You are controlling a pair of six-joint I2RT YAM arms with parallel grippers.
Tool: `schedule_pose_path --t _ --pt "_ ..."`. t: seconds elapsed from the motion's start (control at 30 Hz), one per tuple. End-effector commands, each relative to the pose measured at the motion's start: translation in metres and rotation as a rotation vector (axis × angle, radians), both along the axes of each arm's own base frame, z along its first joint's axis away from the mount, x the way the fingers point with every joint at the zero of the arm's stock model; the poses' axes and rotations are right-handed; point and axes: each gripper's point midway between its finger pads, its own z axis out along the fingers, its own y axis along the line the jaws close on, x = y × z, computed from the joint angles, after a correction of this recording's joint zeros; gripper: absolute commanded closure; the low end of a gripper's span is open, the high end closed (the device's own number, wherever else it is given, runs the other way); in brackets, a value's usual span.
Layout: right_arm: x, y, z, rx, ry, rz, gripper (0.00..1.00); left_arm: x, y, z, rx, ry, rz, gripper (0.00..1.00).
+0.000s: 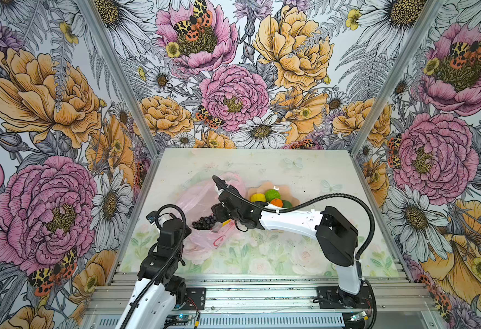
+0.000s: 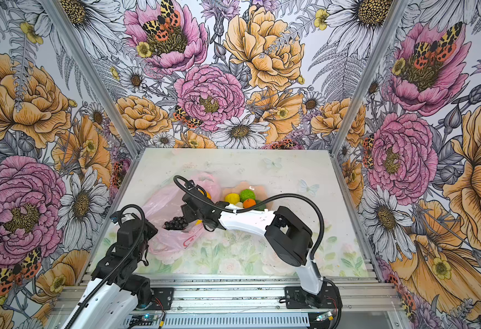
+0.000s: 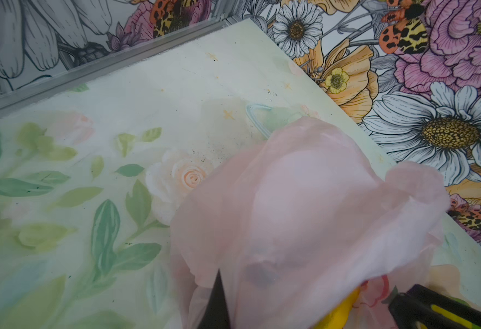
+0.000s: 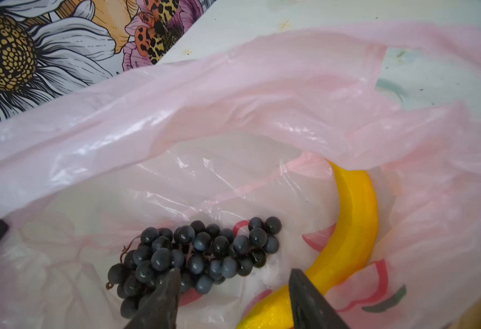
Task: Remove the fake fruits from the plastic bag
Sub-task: 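Raise the right gripper and move it over the bag mouth, then reach the right gripper into the bag and grasp the yellow banana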
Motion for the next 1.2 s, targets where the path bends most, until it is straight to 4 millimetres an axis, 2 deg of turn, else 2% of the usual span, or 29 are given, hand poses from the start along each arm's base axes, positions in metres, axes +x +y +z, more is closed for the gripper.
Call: schedule_pose_path --t 0.0,0.13,0.4,0.6,0.8,1.0,1.17 --pt "0.001 0.01 -0.006 -0.007 0.052 0.005 0.38 -0.02 0.02 0.018 0.014 -0.022 0.098 1.0" --pt "0.0 0.015 -0.016 -0.019 0.074 0.013 0.38 -0.019 0.008 0.024 -0.022 -0.024 0.041 1.0" --pt "-0.002 0.013 -0.031 -0.049 0.097 0.017 0.38 0.012 -0.04 0.001 -0.08 0.021 -0.208 1.0" --pt "0.0 0.01 -0.052 -0.08 0.142 -0.016 0.4 0.014 -0.046 -0.014 -0.071 0.055 -0.24 1.0" --pt "-0.005 0.021 -0.066 -0.062 0.207 -0.011 0.42 0.013 -0.055 -0.027 -0.102 0.07 -0.285 1.0" --pt "0.001 0.006 -0.077 -0.097 0.23 -0.093 0.4 0.014 -0.059 -0.032 -0.109 0.076 -0.306 1.0" --pt "0.0 0.011 -0.085 -0.088 0.263 -0.077 0.38 0.015 -0.06 -0.031 -0.101 0.077 -0.317 1.0"
